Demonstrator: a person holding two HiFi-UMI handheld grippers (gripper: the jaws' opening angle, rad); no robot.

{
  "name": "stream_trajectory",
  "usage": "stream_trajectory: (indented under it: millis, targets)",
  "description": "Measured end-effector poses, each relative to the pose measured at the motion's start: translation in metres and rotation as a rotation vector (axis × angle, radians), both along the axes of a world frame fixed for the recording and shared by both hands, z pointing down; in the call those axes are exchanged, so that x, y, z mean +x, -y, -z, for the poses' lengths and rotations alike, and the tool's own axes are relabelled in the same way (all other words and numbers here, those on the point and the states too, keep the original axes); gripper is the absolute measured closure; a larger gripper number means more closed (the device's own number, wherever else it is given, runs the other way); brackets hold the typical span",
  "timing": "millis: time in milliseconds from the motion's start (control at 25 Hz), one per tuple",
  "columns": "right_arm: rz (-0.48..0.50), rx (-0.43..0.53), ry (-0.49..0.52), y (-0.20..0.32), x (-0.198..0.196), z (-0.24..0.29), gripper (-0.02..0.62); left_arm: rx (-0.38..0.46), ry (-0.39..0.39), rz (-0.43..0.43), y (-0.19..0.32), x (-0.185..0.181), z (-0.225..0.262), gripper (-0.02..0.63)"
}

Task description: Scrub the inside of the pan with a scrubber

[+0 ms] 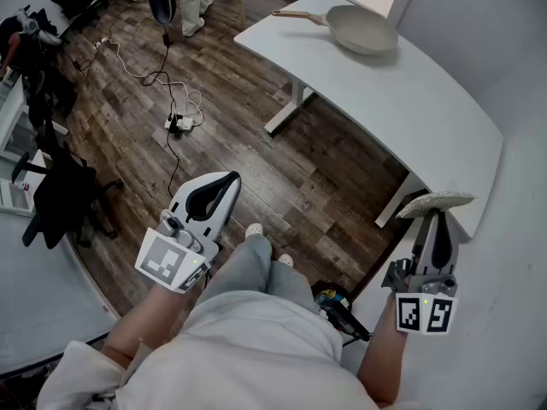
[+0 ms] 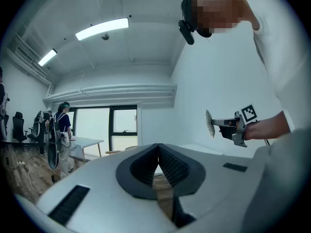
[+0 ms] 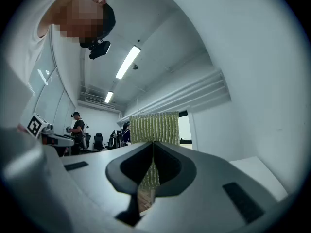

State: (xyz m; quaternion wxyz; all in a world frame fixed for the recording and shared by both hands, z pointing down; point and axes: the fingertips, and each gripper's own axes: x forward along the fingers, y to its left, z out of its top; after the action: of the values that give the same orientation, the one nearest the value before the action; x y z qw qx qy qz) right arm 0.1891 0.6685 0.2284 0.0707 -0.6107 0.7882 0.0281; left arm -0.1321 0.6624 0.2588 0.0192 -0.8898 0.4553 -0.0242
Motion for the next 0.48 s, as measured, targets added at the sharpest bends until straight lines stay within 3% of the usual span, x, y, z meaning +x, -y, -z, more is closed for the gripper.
stream_trajectory:
  millis: [480]
  targets:
    - [0.026,0.006,0.013,-0.005,0.000,0.002,0.572,0.008,-0.003,-0.007,0.001,0.015,0.003,0.594]
